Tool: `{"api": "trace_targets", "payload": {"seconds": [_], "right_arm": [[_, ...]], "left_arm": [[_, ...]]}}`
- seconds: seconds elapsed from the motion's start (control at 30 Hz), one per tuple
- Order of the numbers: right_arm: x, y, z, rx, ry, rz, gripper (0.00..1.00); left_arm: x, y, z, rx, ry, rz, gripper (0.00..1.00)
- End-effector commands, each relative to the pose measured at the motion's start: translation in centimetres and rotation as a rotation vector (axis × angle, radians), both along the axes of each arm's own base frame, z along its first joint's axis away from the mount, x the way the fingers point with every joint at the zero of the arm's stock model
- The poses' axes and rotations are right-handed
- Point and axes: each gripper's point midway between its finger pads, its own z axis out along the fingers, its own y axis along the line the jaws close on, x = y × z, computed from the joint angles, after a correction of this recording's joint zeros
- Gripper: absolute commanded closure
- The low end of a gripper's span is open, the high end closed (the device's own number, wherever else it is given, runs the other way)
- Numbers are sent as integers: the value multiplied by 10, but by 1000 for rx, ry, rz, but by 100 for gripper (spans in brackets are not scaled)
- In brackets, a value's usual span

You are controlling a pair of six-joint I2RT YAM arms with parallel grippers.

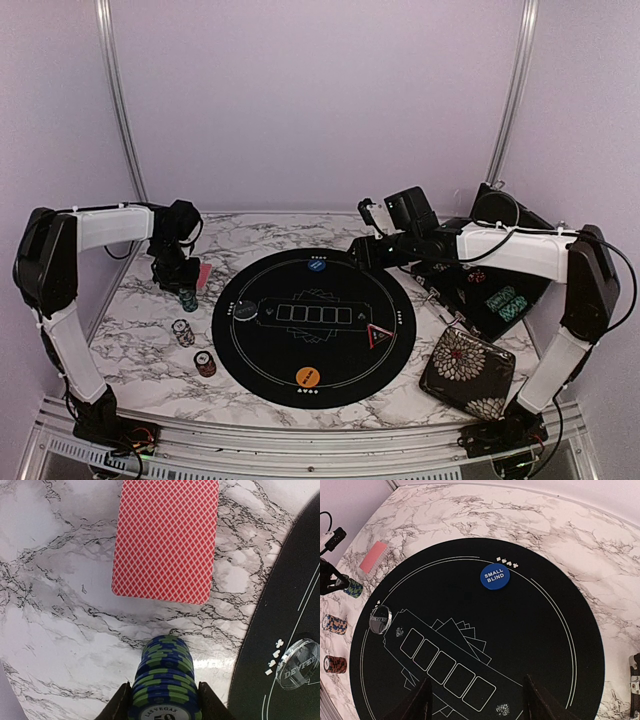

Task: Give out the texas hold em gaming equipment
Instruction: Pick up the pile of poker chips from the center of the board, then place the poker chip on the poker table mat.

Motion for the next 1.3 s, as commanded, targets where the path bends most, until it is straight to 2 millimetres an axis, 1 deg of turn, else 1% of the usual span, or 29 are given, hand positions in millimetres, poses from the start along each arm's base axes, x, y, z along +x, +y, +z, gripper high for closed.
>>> {"api": "trace_targets", "payload": {"seconds": [0.0,0.13,0.3,0.47,0.67,0.8,1.0,1.07,1.1,1.27], "right_arm": [[5,0,13,21,-26,-20,41],[6,1,12,22,-26,-19,41],[7,1,11,21,-26,-18,41],[7,-1,7,12,-26,-22,41],[5,-5,1,-3,-22,-26,41],[5,-10,1,-10,-27,-37,41],[3,-15,-6,-25,-19,-46,41],[2,-16,-9,-27,-17,-47,41],[1,-17,-10,-30,-16,-50,41],[-2,-20,-12,-32,-11,-53,41]], "left_arm": [[3,-3,2,9,20,-21,67],[6,-9,5,9,20,-35,67],[13,-23,8,8,17,-60,67],[24,-45,10,8,12,-96,67],[38,-81,9,1,7,-148,67],[47,-108,3,-10,10,-183,67],[58,-147,-6,-31,13,-226,67],[64,-161,-5,-43,1,-240,67],[64,-167,-10,-40,9,-249,67],[71,-188,-19,-48,14,-267,67]]}}
